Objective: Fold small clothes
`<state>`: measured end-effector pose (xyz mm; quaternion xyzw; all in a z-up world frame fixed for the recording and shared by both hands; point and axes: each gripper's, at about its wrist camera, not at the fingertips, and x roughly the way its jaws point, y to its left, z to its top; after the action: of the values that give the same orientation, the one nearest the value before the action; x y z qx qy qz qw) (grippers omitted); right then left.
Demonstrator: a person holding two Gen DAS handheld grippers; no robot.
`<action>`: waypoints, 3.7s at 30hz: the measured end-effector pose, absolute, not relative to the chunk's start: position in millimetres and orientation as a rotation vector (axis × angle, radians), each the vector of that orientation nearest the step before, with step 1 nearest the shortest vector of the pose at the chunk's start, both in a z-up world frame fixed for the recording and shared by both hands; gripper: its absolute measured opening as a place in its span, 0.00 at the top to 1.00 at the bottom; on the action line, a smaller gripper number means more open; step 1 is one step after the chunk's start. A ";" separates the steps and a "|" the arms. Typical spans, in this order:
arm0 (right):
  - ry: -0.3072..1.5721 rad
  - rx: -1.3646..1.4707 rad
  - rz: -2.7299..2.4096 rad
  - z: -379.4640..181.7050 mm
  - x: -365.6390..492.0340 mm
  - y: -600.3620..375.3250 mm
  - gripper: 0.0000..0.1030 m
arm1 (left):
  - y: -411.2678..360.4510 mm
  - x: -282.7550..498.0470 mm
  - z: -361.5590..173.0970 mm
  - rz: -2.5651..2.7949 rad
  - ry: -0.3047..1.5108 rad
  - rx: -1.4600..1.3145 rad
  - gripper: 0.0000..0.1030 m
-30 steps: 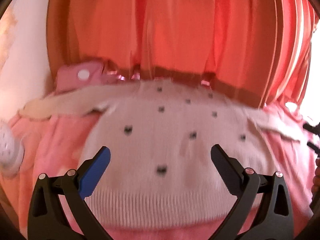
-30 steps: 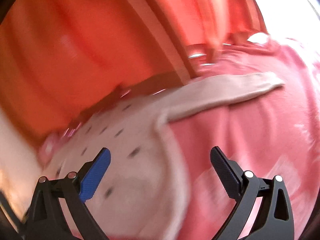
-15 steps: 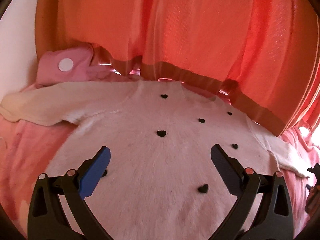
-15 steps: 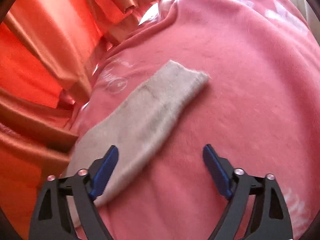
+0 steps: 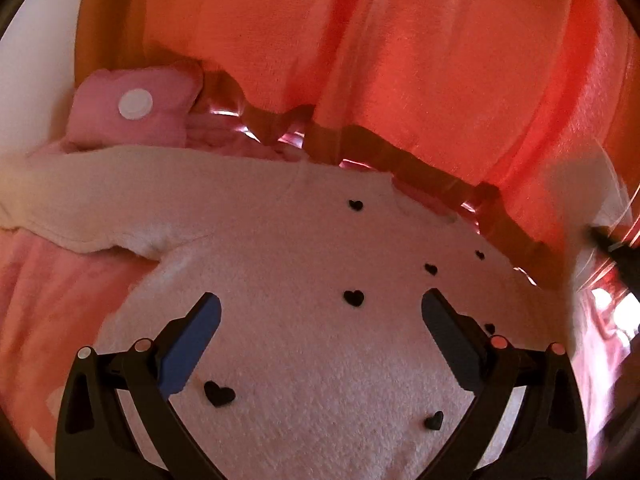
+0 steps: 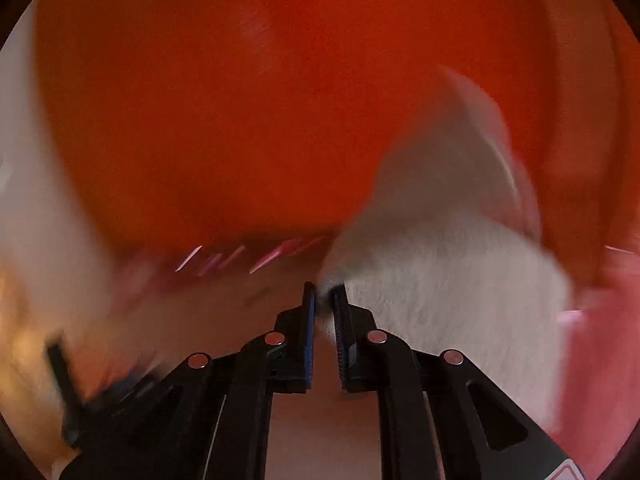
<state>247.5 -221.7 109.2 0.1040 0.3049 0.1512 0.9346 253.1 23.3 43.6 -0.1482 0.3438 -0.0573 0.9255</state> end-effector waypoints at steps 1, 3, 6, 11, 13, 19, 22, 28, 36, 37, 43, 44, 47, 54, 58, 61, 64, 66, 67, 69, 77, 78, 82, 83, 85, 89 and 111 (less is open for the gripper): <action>0.666 0.177 0.328 94.8 252.1 -196.3 0.84 | 26.9 256.2 41.1 -0.127 0.715 -0.319 0.05; 0.736 0.107 0.308 66.4 251.4 -164.1 0.84 | 32.3 263.5 35.6 -0.143 0.742 -0.339 0.05; 0.803 0.128 0.261 51.2 237.7 -175.6 0.77 | 41.4 272.6 29.5 -0.160 0.772 -0.382 0.05; 0.820 0.462 0.003 42.9 192.9 -276.9 0.48 | 53.2 294.3 14.9 -0.155 0.821 -0.473 0.05; 0.842 0.617 -0.026 33.8 182.5 -308.5 0.48 | 59.5 300.5 9.0 -0.155 0.839 -0.522 0.05; 0.835 0.887 -0.112 5.3 183.0 -370.1 0.48 | 85.8 319.0 -3.0 -0.146 0.844 -0.710 0.05; 0.835 0.918 -0.095 1.8 194.8 -379.6 0.48 | 90.5 325.9 -5.2 -0.158 0.841 -0.754 0.09; 0.786 0.946 -0.087 -1.1 214.7 -386.7 0.50 | 76.7 339.9 -2.3 -0.219 0.846 -0.695 0.42; 0.559 0.703 -0.049 56.1 209.5 -362.9 0.92 | 69.8 343.8 16.6 -0.207 0.771 -0.623 0.95; 0.551 0.663 -0.068 59.3 209.5 -361.7 0.92 | 70.0 342.7 16.2 -0.196 0.776 -0.614 0.95; 0.792 0.771 -0.197 -9.6 228.5 -397.6 0.93 | 68.4 340.5 -8.4 -0.158 0.885 -0.667 0.92; 0.794 0.756 -0.193 -3.4 230.5 -397.9 0.93 | 68.8 340.2 -6.5 -0.164 0.885 -0.676 0.78; 0.780 0.723 -0.192 6.8 234.1 -394.3 0.92 | 65.9 341.8 0.8 -0.217 0.867 -0.722 0.27; 0.769 0.973 -0.177 6.5 193.3 -394.1 0.86 | 62.9 338.5 3.4 -0.107 0.849 -0.643 0.45; 0.682 0.803 -0.209 38.9 186.0 -379.9 0.86 | 75.7 332.9 14.6 -0.034 0.806 -0.644 0.40; 0.644 0.693 -0.182 47.3 197.3 -375.3 0.86 | 76.1 340.0 -2.0 -0.031 0.876 -0.646 0.40; 0.788 0.615 -0.176 18.9 231.5 -376.4 0.87 | 69.6 340.1 -7.0 -0.026 0.876 -0.581 0.50; 0.862 0.622 -0.212 -1.0 240.4 -381.7 0.96 | 65.7 341.1 -4.8 -0.053 0.881 -0.555 0.78; 0.836 0.655 -0.222 -1.1 237.9 -385.9 0.99 | 64.9 341.9 -5.9 -0.066 0.894 -0.559 0.89; 0.803 0.637 -0.201 11.2 235.7 -383.2 0.93 | 64.6 342.6 -9.0 -0.071 0.903 -0.559 0.90; 0.836 0.551 -0.272 10.9 236.5 -381.2 0.99 | 66.2 335.1 -2.7 -0.040 0.893 -0.530 0.92; 0.813 0.556 -0.261 17.5 232.9 -377.4 0.92 | 69.8 333.6 0.5 -0.031 0.884 -0.540 0.92; 0.768 0.528 -0.218 33.7 222.4 -353.4 0.86 | 110.9 321.8 24.9 0.085 0.803 -0.615 0.64; 0.776 0.523 -0.202 33.2 221.2 -347.6 0.86 | 135.3 313.8 31.3 0.155 0.768 -0.666 0.37; 0.796 0.516 -0.185 29.3 219.8 -339.0 0.86 | 181.1 296.4 36.5 0.296 0.698 -0.753 0.23; 0.822 0.521 -0.152 30.0 218.6 -328.1 0.86 | 270.6 281.4 31.4 0.508 0.706 -0.748 0.18; 0.798 0.483 -0.145 40.7 222.9 -317.4 0.71 | 243.0 305.8 111.4 0.336 0.600 -0.463 0.93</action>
<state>222.9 -317.4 40.7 0.2328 0.3845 -0.0696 0.8905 305.8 243.0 111.4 -0.2251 0.2915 0.1633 0.9153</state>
